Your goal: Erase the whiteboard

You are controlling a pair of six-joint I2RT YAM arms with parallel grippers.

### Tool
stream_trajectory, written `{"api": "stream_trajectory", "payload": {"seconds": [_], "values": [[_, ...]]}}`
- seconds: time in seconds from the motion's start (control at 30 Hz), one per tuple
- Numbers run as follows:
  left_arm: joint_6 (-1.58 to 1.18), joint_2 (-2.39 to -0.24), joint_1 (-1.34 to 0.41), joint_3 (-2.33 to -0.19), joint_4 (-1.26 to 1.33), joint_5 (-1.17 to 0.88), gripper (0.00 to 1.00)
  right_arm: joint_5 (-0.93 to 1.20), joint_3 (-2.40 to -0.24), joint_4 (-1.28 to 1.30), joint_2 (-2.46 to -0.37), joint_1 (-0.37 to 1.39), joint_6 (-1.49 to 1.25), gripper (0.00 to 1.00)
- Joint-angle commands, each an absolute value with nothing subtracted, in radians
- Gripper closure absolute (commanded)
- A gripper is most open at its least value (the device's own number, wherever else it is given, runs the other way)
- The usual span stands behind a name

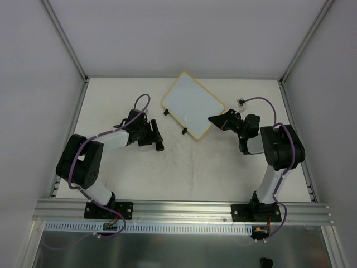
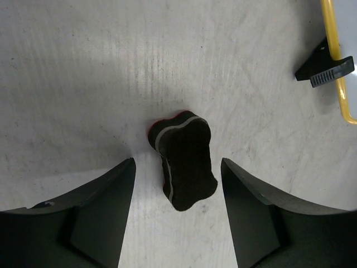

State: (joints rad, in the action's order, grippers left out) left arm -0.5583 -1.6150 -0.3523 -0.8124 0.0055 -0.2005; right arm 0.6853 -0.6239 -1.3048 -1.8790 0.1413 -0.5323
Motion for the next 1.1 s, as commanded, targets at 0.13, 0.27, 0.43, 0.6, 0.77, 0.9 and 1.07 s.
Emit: {"api": "stream_trajectory", "payload": {"seconds": [0.13, 0.27, 0.43, 0.6, 0.77, 0.9, 1.07], "values": [[-0.532, -1.545, -0.344, -0.769, -0.052, -0.140, 0.35, 0.741, -0.643, -1.534, -1.878, 0.158, -0.528, 0.98], [-0.529, -1.484, -0.342, -0.726, -0.048, -0.101, 0.31, 0.739, -0.644, -1.532, -1.878, 0.158, -0.528, 0.97], [-0.532, -1.387, -0.342, -0.646, -0.011, -0.083, 0.28, 0.739, -0.643, -1.532, -1.878, 0.158, -0.528, 0.79], [-0.541, -1.225, -0.342, -0.534, 0.063, -0.060, 0.09, 0.739, -0.643, -1.532, -1.876, 0.158, -0.526, 0.57], [-0.561, -1.125, -0.342, -0.439, 0.101, -0.041, 0.01, 0.736, -0.644, -1.532, -1.873, 0.158, -0.523, 0.42], [-0.571, -1.051, -0.342, -0.393, 0.130, -0.031, 0.01, 0.729, -0.637, -1.532, -1.868, 0.155, -0.522, 0.31], [-0.577, -0.976, -0.342, -0.330, 0.161, -0.015, 0.01, 0.706, -0.614, -1.532, -1.852, 0.146, -0.508, 0.26]]}}
